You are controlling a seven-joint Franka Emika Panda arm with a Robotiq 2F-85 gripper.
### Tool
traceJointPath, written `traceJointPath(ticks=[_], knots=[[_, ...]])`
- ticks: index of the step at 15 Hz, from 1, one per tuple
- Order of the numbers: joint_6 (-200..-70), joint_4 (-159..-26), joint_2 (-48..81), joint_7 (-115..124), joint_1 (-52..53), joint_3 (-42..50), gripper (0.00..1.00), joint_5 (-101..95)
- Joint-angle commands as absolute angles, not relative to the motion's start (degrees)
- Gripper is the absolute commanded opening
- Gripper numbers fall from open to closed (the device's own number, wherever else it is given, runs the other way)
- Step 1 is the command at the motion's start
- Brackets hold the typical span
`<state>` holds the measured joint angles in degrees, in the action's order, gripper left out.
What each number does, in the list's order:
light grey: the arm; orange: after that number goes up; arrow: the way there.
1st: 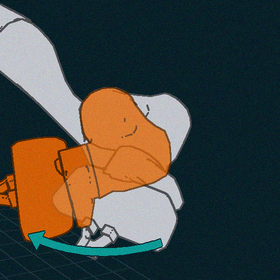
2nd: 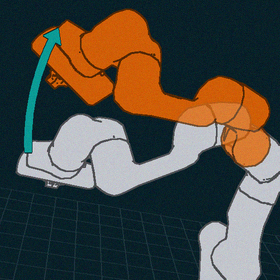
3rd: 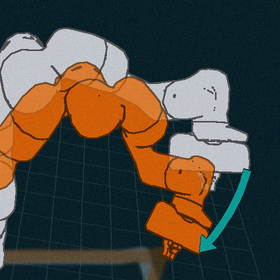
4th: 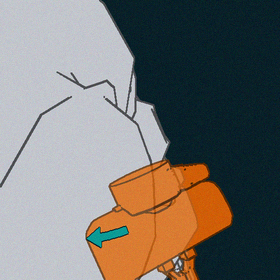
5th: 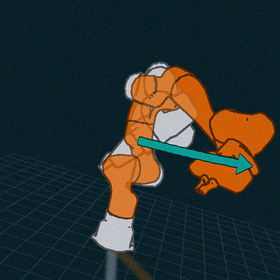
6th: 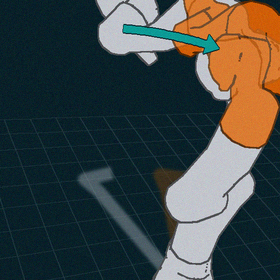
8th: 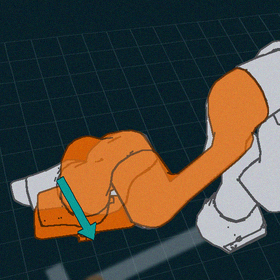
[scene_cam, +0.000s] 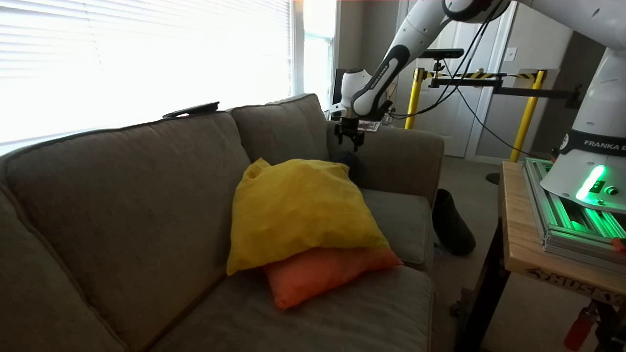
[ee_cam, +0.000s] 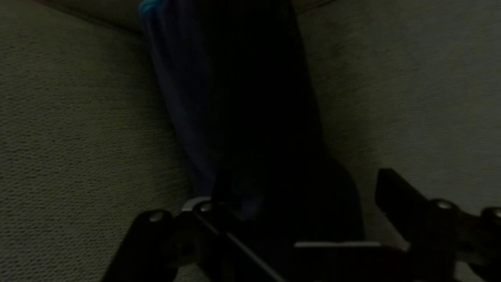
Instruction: Move the pillows on the sofa
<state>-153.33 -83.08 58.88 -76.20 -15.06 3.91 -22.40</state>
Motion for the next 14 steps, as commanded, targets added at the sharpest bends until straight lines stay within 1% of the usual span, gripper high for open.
traceJointPath(ticks=[1, 4, 6, 7, 10, 14], knots=[[-146.7, -96.6, 47.8, -76.5, -14.0, 3.6, 1.0, -21.4], [-143.7, -104.7, 41.3, -74.0, -12.5, 4.3, 1.0, -21.6], [-145.3, -109.3, 38.1, -64.3, -8.8, 7.9, 1.0, -23.3], [-144.4, -101.7, 43.7, -70.7, -11.9, 5.1, 1.0, -22.5], [-144.3, -106.4, 39.9, -65.8, -9.9, 6.6, 1.0, -23.1], [-144.8, -106.9, 39.9, -65.4, -10.0, 6.3, 1.0, -22.7]])
